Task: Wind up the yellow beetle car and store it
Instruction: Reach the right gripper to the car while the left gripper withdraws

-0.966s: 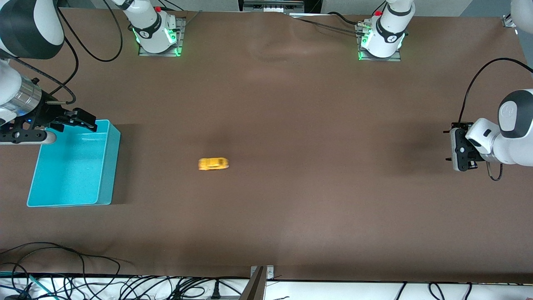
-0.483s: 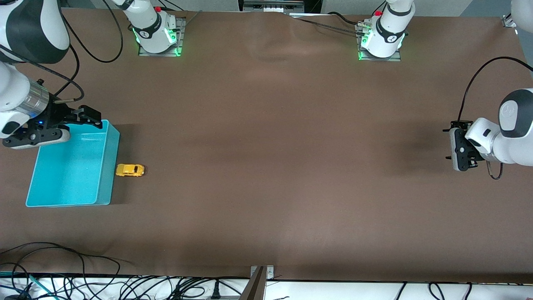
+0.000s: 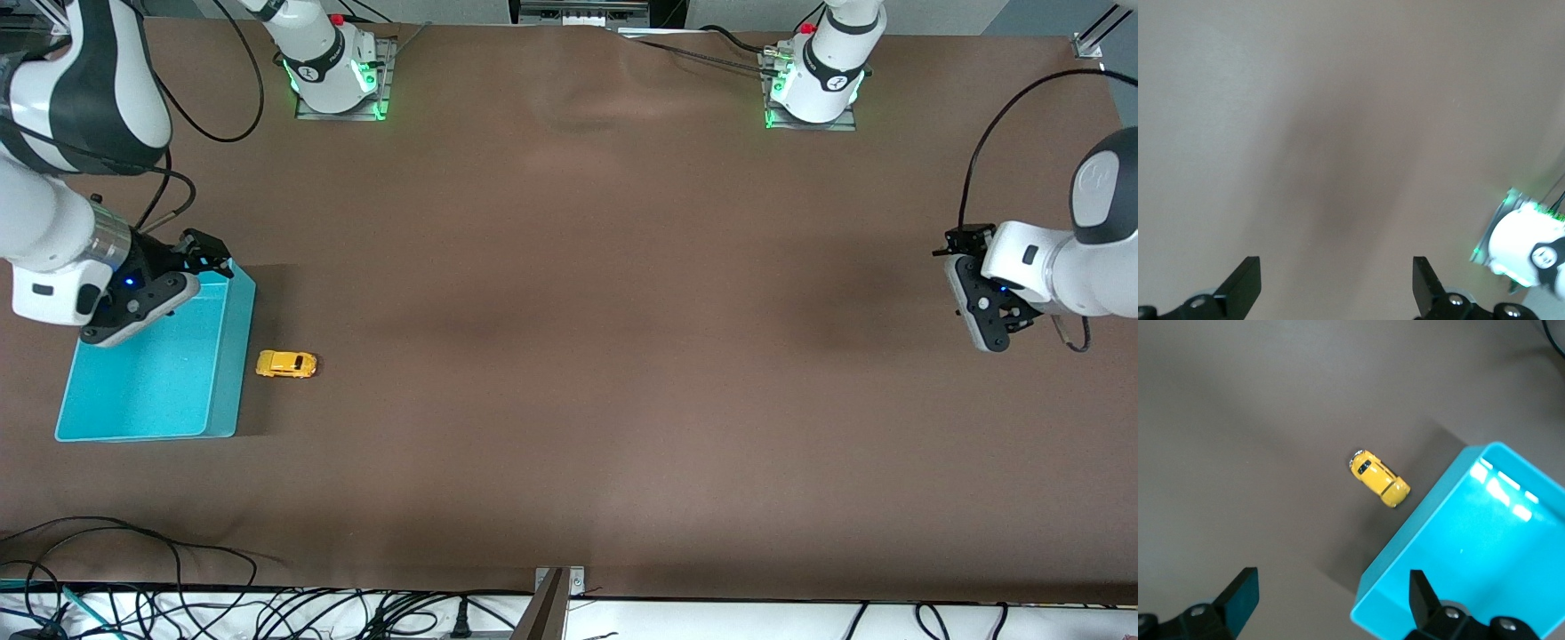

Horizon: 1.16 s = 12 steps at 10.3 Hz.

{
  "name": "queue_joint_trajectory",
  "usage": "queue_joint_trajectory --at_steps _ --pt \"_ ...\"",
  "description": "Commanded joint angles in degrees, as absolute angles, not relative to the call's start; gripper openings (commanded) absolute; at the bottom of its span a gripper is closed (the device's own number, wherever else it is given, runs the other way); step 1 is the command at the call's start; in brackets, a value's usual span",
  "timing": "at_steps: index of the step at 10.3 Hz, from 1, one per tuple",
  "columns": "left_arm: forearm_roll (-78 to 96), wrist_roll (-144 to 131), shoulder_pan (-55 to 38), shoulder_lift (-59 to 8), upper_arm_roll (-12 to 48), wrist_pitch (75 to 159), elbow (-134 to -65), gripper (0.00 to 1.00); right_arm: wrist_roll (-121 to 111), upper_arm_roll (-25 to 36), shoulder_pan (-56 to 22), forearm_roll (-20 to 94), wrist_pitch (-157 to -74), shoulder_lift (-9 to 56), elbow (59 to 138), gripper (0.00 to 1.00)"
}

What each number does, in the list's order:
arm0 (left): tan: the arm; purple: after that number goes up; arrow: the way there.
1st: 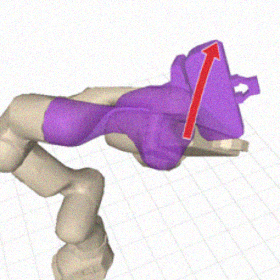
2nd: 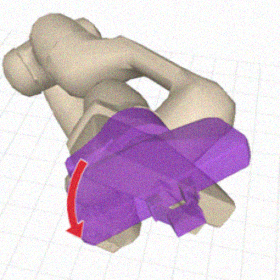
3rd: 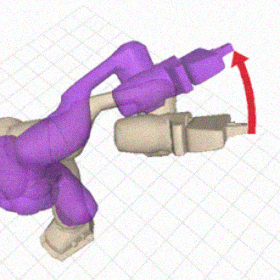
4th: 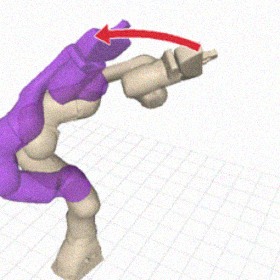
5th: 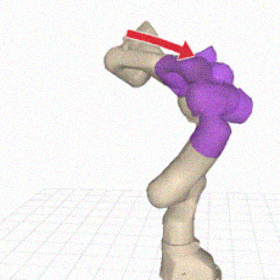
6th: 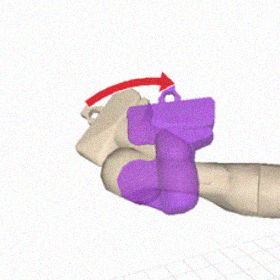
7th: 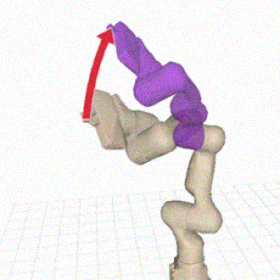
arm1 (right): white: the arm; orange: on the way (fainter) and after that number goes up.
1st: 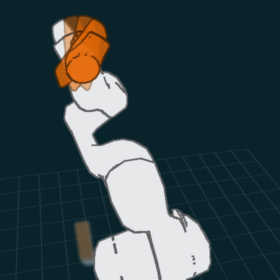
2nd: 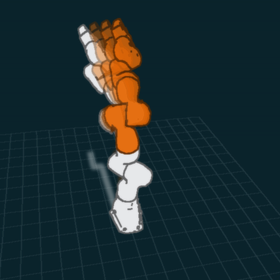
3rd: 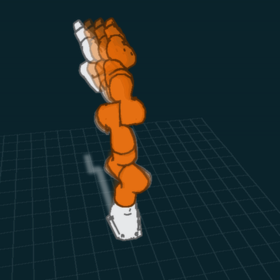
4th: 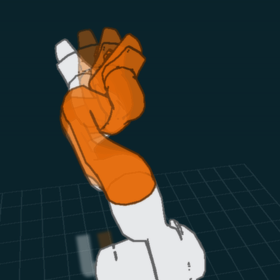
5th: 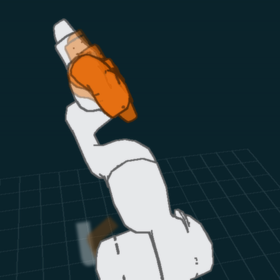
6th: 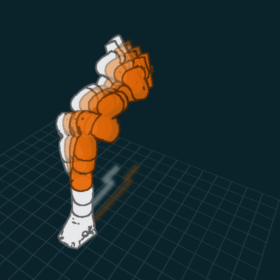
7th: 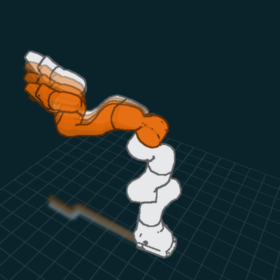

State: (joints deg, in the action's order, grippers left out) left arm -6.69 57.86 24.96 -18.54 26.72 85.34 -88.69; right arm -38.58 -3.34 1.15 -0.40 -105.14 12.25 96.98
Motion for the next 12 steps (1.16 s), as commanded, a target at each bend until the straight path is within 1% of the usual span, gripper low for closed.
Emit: queue_joint_trajectory --at_steps 1,2,3,4,5,6,7,8,9,10,12 --pt "-6.0 46.4 24.7 -16.5 28.7 80.3 -84.0 1.0 -45.9 -3.3 1.3 -0.3 -108.4 14.6 97.5 1.0" --pt "-5.9 42.1 22.9 -13.7 27.8 80.1 -85.0 1.0 -46.8 -3.3 1.3 -0.3 -110.6 15.4 98.6 1.0" --pt "-5.8 38.4 19.7 -11.4 25.2 80.1 -85.6 1.0 -49.9 -3.3 1.3 -0.3 -114.8 15.5 101.1 1.0" --pt "-3.9 34.9 15.0 -10.1 19.5 80.7 -85.7 1.0 -53.2 -3.3 1.3 -0.3 -118.4 16.3 102.6 1.0" --pt "-0.8 31.4 10.7 -9.3 13.9 81.0 -85.8 1.0 -54.6 -3.3 1.3 -0.3 -120.0 17.2 103.0 1.0" --pt "1.8 29.6 9.9 -8.4 11.5 83.2 -86.6 1.0 -54.9 -3.3 1.3 -0.3 -121.4 17.9 103.4 1.0" --pt "2.5 29.1 9.8 -5.8 10.9 86.6 -89.8 1.0 -56.1 -3.3 1.3 -0.3 -124.2 18.3 105.2 1.0" --pt "2.5 25.4 9.7 -2.0 10.6 88.8 -94.0 1.0 -58.2 -3.3 1.4 -0.3 -128.7 18.5 108.4 1.0" --pt "2.4 17.4 7.8 1.2 10.1 89.3 -96.7 1.0 -59.3 -3.3 1.5 -0.3 -131.6 18.5 110.5 1.0" --pt "2.2 9.2 5.0 3.1 8.2 89.3 -97.6 1.0 -59.4 -3.3 1.4 -0.3 -132.1 18.6 111.2 1.0" --pt "2.5 5.9 3.9 4.9 6.4 89.3 -98.1 1.0 -60.3 -3.3 1.4 -0.4 -132.8 20.1 111.2 1.0"
